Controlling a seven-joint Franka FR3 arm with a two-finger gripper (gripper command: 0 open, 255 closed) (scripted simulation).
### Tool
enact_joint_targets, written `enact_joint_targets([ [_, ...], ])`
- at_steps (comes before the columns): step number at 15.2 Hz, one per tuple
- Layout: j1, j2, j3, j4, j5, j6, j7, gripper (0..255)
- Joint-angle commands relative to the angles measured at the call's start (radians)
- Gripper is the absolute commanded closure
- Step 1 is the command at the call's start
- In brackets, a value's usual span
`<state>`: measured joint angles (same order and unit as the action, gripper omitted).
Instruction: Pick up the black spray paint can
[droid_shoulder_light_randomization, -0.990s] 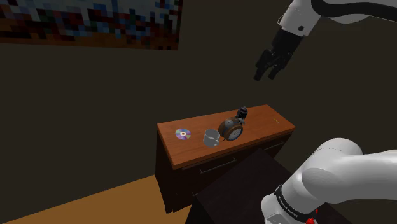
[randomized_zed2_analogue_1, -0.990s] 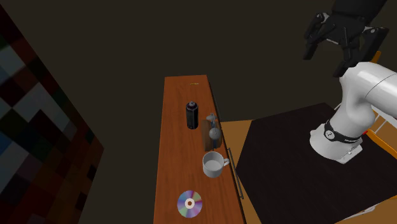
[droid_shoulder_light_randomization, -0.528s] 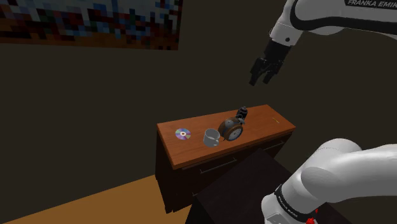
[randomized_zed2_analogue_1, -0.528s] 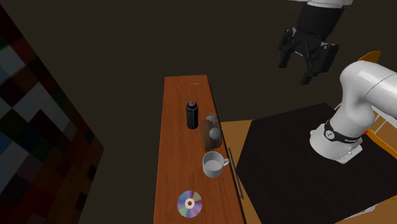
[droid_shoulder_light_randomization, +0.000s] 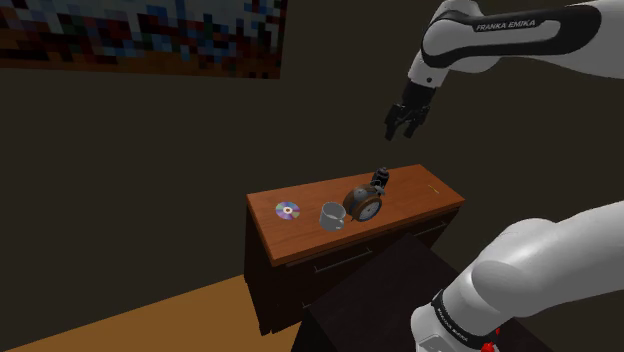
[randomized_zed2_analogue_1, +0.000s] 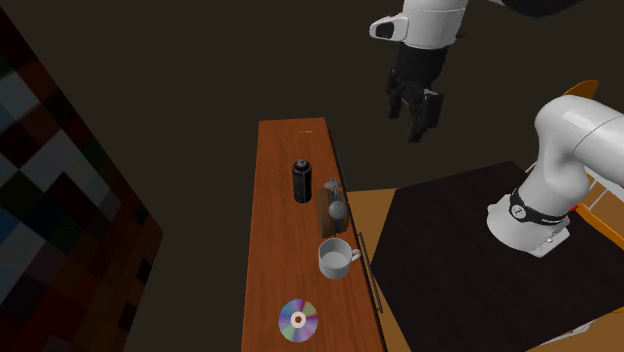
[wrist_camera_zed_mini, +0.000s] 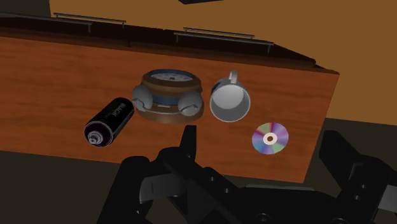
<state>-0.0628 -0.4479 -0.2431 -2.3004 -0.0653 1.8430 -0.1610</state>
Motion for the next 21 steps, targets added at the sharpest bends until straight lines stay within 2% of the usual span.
enact_joint_targets([
  [1,-0.007,0.063,-0.027,0.014,-0.002,0.034,-0.028,0],
  [6,-0.021,0.244,-0.089,0.086,0.014,0.103,-0.102,0],
  [12,-0.051,0.476,-0.145,0.208,0.068,0.159,-0.198,0],
  [21,-0.147,0.841,-0.165,0.468,0.174,0.174,-0.326,0],
])
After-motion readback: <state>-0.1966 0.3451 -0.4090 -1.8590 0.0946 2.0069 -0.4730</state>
